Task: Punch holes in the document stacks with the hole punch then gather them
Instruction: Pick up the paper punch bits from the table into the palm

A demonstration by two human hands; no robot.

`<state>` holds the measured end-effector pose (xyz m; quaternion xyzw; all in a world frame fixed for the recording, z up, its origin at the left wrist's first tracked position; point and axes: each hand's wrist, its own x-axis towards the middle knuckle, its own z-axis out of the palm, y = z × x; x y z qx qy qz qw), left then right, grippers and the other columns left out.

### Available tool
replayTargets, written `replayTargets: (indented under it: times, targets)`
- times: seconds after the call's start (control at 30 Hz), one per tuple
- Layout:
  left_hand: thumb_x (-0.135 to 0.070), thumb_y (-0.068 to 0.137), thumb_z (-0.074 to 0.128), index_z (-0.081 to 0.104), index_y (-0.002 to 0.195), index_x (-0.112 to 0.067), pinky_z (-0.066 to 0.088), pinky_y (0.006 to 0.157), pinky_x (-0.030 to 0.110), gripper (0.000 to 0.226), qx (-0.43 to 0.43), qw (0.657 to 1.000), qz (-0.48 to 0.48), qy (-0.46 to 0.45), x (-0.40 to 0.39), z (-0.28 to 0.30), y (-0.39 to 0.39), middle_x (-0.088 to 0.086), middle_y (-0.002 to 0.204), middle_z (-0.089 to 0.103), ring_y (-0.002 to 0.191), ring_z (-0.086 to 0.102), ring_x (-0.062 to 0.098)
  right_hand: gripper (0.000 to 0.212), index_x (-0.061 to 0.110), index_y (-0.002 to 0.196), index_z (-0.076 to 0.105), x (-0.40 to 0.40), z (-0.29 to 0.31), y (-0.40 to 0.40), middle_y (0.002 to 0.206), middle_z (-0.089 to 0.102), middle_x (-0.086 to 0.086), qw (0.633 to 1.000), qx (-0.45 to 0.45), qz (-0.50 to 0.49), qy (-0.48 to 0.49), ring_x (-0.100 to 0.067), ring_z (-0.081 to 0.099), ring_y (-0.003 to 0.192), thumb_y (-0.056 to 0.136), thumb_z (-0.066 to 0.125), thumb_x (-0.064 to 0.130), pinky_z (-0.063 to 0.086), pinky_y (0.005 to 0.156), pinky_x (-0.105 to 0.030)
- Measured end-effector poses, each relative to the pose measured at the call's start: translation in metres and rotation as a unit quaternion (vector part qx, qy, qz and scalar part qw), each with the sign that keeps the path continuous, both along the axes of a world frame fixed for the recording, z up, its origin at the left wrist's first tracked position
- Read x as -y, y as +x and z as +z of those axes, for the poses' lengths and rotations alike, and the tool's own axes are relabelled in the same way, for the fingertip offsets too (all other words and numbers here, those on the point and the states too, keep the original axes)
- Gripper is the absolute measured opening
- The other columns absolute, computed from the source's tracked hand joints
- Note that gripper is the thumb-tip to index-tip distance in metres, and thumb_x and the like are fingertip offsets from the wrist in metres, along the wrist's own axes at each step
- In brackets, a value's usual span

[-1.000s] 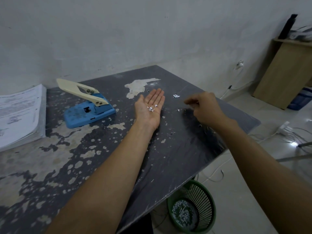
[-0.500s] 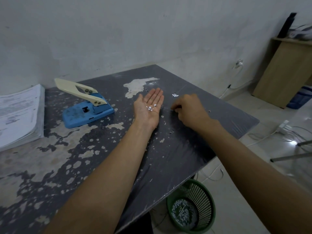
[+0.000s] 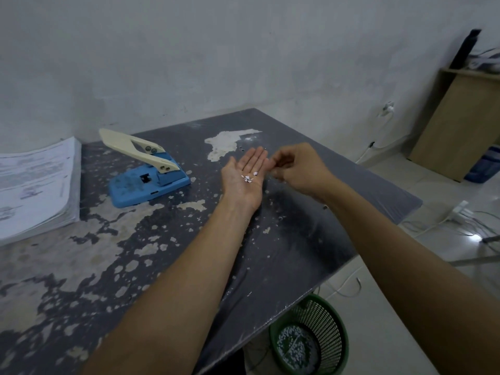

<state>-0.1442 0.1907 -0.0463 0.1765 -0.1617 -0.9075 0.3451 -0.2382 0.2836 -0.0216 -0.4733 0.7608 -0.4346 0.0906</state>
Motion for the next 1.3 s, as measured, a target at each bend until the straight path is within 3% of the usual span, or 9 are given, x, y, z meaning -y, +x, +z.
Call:
replayTargets:
  times: [0.13, 0.3, 0.4, 0.53, 0.77, 0.9, 1.03, 1.17, 1.3]
  targets:
    - [-0.039, 0.107, 0.023, 0.051, 0.132, 0.006, 0.053, 0.086, 0.036, 0.059, 0.018, 1.0, -0.017, -0.003, -0.001, 0.001, 0.002, 0.025, 0.124, 0.062, 0.107, 0.063, 0.032, 0.016, 0.004, 0.079, 0.075, 0.011, 0.013, 0.026, 0.077, 0.075, -0.004, 0.997, 0.005, 0.07, -0.021, -0.013, 0.071, 0.074, 0.075, 0.074, -0.012, 0.058, 0.074, -0.026]
    - [-0.04, 0.106, 0.024, 0.064, 0.116, 0.005, 0.043, 0.108, 0.037, 0.061, 0.016, 1.0, -0.002, 0.015, 0.0, -0.002, 0.001, 0.021, 0.105, 0.069, 0.11, 0.064, 0.029, 0.014, 0.002, 0.082, 0.077, 0.022, 0.018, 0.037, 0.079, 0.075, -0.009, 0.997, -0.043, 0.069, -0.013, -0.018, 0.073, 0.076, 0.075, 0.074, -0.01, 0.061, 0.076, -0.034]
    - [-0.04, 0.107, 0.021, 0.066, 0.103, 0.003, 0.051, 0.096, 0.034, 0.063, -0.002, 1.0, -0.009, 0.009, -0.001, -0.001, 0.003, 0.02, 0.092, 0.072, 0.092, 0.069, 0.027, 0.013, 0.002, 0.079, 0.077, 0.02, 0.022, 0.038, 0.075, 0.075, -0.007, 0.996, -0.049, 0.059, -0.038, -0.016, 0.072, 0.072, 0.069, 0.084, -0.002, 0.06, 0.073, -0.035]
    - [-0.04, 0.107, 0.02, 0.063, 0.111, 0.003, 0.056, 0.08, 0.031, 0.061, -0.007, 1.0, -0.009, 0.01, 0.0, 0.0, 0.003, 0.02, 0.095, 0.071, 0.085, 0.07, 0.025, 0.015, 0.003, 0.079, 0.077, 0.019, 0.023, 0.034, 0.076, 0.075, -0.006, 0.996, -0.057, 0.058, -0.038, -0.015, 0.072, 0.073, 0.068, 0.084, -0.004, 0.06, 0.074, -0.034]
    - [-0.039, 0.107, 0.022, 0.049, 0.135, 0.007, 0.043, 0.108, 0.039, 0.06, -0.022, 1.0, -0.002, 0.015, 0.003, -0.002, 0.002, 0.025, 0.133, 0.057, 0.123, 0.057, 0.033, 0.029, 0.024, 0.063, 0.072, 0.017, 0.025, 0.027, 0.062, 0.071, 0.01, 0.996, -0.027, 0.056, -0.065, -0.001, 0.068, 0.061, 0.066, 0.086, -0.001, 0.055, 0.061, -0.016]
    - [-0.035, 0.108, 0.026, 0.049, 0.131, 0.01, 0.04, 0.11, 0.043, 0.056, -0.024, 0.999, 0.033, 0.022, 0.006, -0.002, 0.0, 0.028, 0.133, 0.055, 0.125, 0.054, 0.036, 0.013, 0.007, 0.08, 0.077, 0.022, 0.015, -0.011, 0.075, 0.074, -0.008, 0.994, -0.027, -0.07, -0.083, -0.017, 0.071, 0.069, 0.076, 0.077, -0.006, 0.061, 0.072, -0.035]
    - [-0.035, 0.107, 0.026, 0.05, 0.13, 0.011, 0.041, 0.11, 0.044, 0.056, -0.021, 0.999, 0.037, 0.019, 0.008, -0.003, -0.002, 0.028, 0.131, 0.057, 0.124, 0.055, 0.036, 0.027, 0.005, 0.084, 0.078, 0.022, -0.003, -0.043, 0.084, 0.075, -0.013, 0.984, -0.047, -0.162, -0.053, -0.016, 0.07, 0.075, 0.08, 0.062, -0.015, 0.059, 0.078, -0.025]
    - [-0.035, 0.107, 0.028, 0.05, 0.131, 0.01, 0.042, 0.109, 0.043, 0.056, -0.019, 0.999, 0.033, 0.016, 0.009, -0.003, -0.001, 0.027, 0.13, 0.058, 0.123, 0.056, 0.035, 0.033, 0.0, 0.107, 0.074, 0.033, -0.018, -0.051, 0.109, 0.072, -0.018, 0.985, -0.099, -0.14, 0.034, -0.025, 0.067, 0.101, 0.083, 0.056, -0.014, 0.05, 0.092, -0.024]
    - [-0.035, 0.107, 0.029, 0.05, 0.131, 0.01, 0.042, 0.109, 0.043, 0.055, -0.02, 0.999, 0.031, 0.012, 0.009, -0.004, -0.001, 0.027, 0.13, 0.058, 0.123, 0.056, 0.035, 0.042, 0.0, 0.12, 0.068, 0.036, -0.023, -0.051, 0.127, 0.063, -0.018, 0.973, -0.18, -0.08, 0.121, -0.033, 0.057, 0.119, 0.083, 0.055, -0.014, 0.045, 0.104, -0.035]
